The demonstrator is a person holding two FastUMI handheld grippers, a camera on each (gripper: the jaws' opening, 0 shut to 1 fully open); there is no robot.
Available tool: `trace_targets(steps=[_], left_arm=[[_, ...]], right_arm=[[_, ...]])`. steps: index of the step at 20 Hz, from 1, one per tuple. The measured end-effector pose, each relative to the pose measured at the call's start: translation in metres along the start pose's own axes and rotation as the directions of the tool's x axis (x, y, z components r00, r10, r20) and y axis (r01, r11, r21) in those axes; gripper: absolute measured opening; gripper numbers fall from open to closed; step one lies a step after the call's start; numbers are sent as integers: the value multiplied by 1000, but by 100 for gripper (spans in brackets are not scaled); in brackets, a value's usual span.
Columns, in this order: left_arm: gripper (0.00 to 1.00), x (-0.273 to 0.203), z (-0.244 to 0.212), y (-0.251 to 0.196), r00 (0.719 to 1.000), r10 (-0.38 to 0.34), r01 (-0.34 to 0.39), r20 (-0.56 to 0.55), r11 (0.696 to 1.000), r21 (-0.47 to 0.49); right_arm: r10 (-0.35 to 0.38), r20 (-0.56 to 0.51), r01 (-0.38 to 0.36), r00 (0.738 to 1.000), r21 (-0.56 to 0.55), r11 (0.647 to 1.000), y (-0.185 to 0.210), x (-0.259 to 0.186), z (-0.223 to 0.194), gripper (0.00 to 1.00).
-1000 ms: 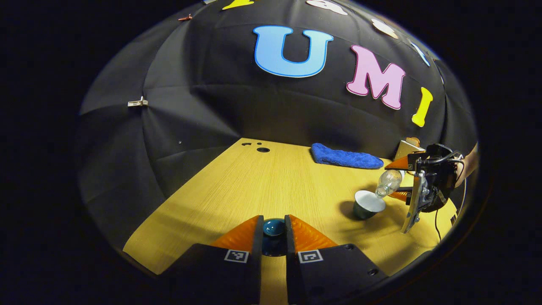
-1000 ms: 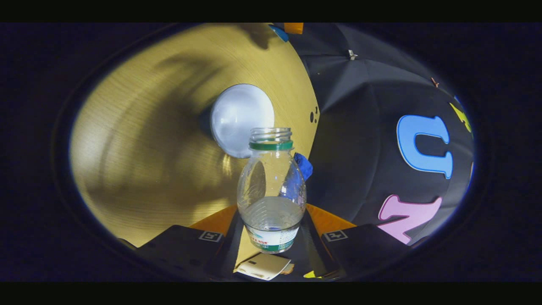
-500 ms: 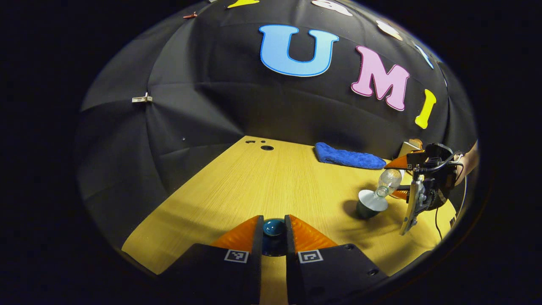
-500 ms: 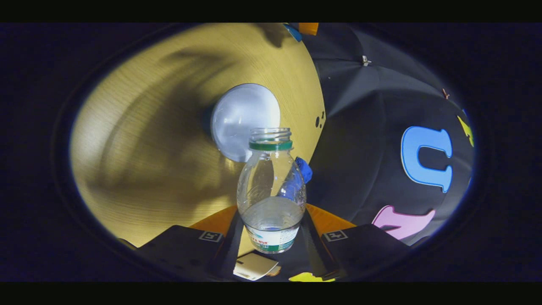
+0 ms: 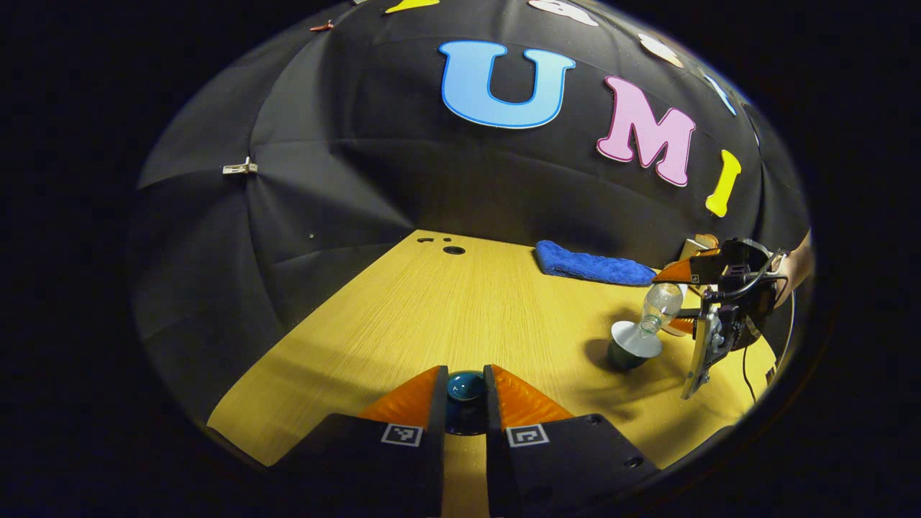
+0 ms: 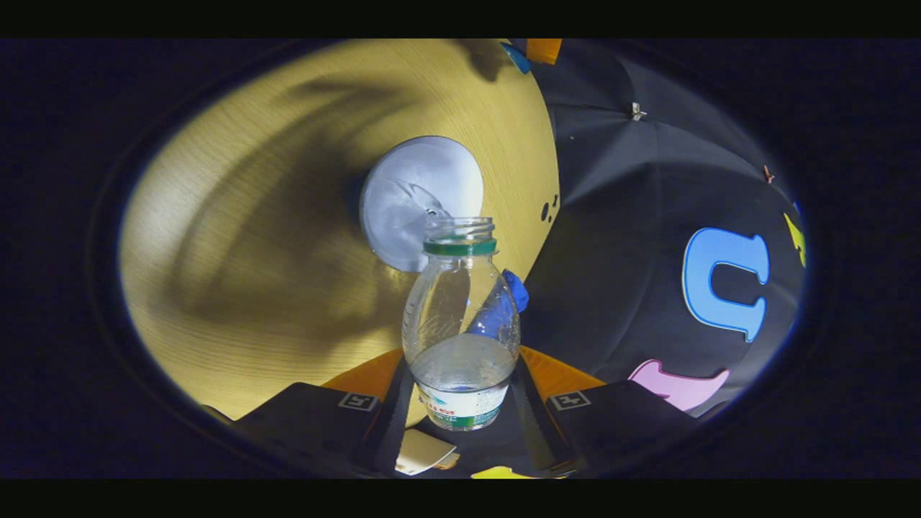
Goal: Open the teacup lid with one hand, grasp the water bottle and pour water into the teacup with the other hand; after pouring, place the water bottle on the coaster and then close the teacup lid.
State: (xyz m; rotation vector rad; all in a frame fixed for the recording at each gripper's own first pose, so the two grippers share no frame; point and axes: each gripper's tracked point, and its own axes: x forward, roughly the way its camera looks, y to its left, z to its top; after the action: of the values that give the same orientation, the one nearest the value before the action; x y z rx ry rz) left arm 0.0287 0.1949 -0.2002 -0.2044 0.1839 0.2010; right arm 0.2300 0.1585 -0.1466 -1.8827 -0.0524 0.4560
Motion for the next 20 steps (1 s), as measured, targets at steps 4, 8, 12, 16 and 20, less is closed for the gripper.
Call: trace_targets(steps=[4, 8, 12, 16, 20], left_arm=[[28, -1, -3, 1, 1000, 1, -1, -7, 1000, -2], [28, -3, -3, -2, 1000, -4, 4, -4, 1000, 4], [24, -3, -5, -5, 1000, -11, 11, -7, 1000, 11], [28, -4, -6, -6, 1000, -15, 15, -7, 1000, 9], [28, -4, -6, -6, 1000, -14, 15, -10, 1000, 9]], right_arm=[[4, -1, -4, 1000, -15, 1000, -2, 2, -1, 71], [-3, 5, 3, 1000, -32, 999, -4, 2, -1, 71], [-3, 1, 3, 1000, -71, 997, -8, 3, -5, 71], [-10, 11, 11, 1000, -102, 995, -14, 4, -3, 70], [-5, 15, 7, 1000, -123, 992, -15, 6, -2, 71]])
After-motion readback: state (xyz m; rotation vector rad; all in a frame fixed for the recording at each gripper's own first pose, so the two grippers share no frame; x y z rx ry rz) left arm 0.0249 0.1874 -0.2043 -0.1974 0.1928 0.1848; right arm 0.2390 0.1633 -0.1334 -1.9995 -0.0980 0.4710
